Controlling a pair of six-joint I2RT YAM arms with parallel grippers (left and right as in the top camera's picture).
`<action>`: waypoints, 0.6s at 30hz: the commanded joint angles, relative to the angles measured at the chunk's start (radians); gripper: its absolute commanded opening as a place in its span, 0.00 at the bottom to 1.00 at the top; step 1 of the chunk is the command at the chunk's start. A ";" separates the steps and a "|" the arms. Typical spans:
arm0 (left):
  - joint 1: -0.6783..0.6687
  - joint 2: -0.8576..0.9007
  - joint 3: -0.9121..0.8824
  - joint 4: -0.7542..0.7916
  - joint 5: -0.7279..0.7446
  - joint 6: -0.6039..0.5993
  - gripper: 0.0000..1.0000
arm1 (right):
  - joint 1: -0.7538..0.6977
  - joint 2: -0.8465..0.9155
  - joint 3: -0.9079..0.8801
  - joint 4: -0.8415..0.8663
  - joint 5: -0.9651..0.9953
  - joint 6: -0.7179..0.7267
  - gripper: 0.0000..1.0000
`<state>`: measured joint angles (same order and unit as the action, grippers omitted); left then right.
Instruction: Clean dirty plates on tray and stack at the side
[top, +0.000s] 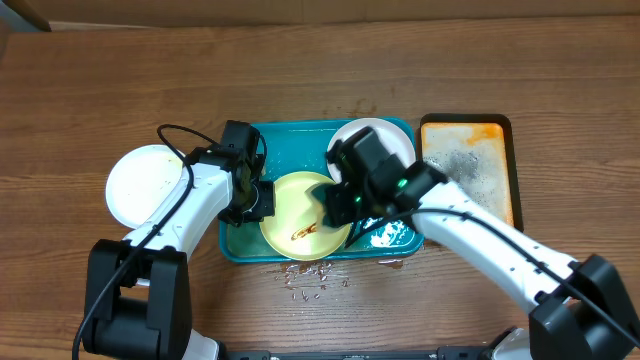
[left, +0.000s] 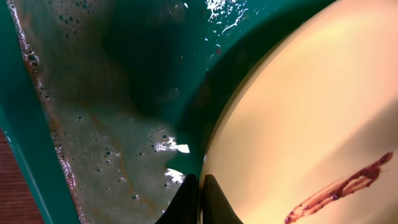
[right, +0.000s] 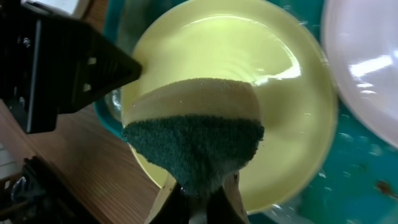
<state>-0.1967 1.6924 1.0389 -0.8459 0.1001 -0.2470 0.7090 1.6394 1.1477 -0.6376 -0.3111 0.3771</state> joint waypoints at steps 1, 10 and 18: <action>-0.008 -0.004 -0.004 0.001 -0.014 -0.023 0.04 | 0.063 -0.008 -0.063 0.095 -0.004 0.068 0.04; -0.008 -0.004 -0.004 0.001 0.002 -0.023 0.04 | 0.156 0.006 -0.178 0.386 0.019 0.103 0.04; -0.008 -0.004 -0.004 0.003 0.004 -0.023 0.04 | 0.159 0.092 -0.178 0.436 0.043 0.126 0.04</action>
<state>-0.1967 1.6924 1.0389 -0.8455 0.1001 -0.2562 0.8646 1.6928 0.9756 -0.2195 -0.2829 0.4900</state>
